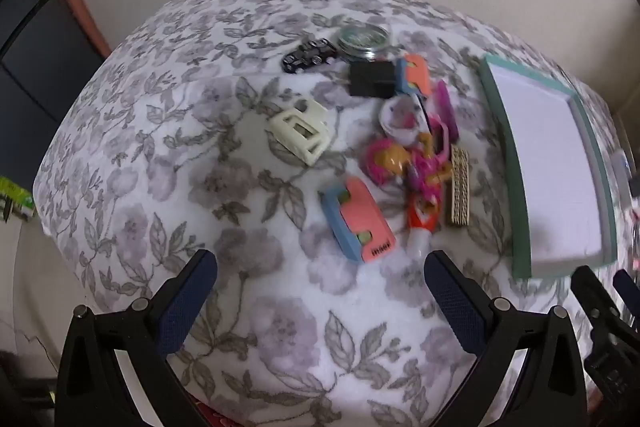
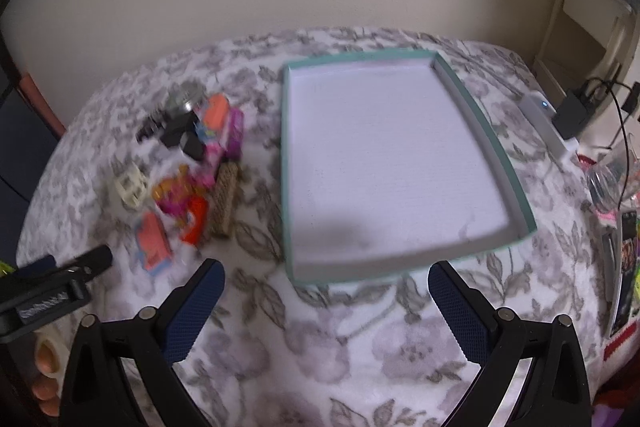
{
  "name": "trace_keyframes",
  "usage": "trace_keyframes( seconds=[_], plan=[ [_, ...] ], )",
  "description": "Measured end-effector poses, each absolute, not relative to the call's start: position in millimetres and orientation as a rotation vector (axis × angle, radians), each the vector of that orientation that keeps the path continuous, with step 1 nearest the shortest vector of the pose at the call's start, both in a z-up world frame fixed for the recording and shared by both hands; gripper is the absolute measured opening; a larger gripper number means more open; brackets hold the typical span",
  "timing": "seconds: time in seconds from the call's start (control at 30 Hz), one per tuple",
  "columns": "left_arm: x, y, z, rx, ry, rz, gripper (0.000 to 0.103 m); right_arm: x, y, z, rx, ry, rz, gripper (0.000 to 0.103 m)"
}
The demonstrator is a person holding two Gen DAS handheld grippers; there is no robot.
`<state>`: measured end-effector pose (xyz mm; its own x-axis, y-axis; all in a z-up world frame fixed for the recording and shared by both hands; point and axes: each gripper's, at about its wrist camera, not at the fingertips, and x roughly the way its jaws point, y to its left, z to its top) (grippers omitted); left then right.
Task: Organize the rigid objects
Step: 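Grasp the pink-blue block with the left tool while the right grasps the gold bar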
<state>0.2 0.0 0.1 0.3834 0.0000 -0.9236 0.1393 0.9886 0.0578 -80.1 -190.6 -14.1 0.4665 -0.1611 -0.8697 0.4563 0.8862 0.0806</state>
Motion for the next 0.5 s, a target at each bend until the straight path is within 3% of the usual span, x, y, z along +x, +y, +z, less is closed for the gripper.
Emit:
trace_keyframes(
  seconds=[0.27,0.5],
  plan=[
    [39,5,-8,0.067,1.207,0.000,0.103,-26,-183,-1,0.348,1.009,-0.323,0.102],
    [61,5,-37,-0.049,1.312,0.017,0.102,15,-166,-28,0.322,1.074,-0.260,0.089]
  ],
)
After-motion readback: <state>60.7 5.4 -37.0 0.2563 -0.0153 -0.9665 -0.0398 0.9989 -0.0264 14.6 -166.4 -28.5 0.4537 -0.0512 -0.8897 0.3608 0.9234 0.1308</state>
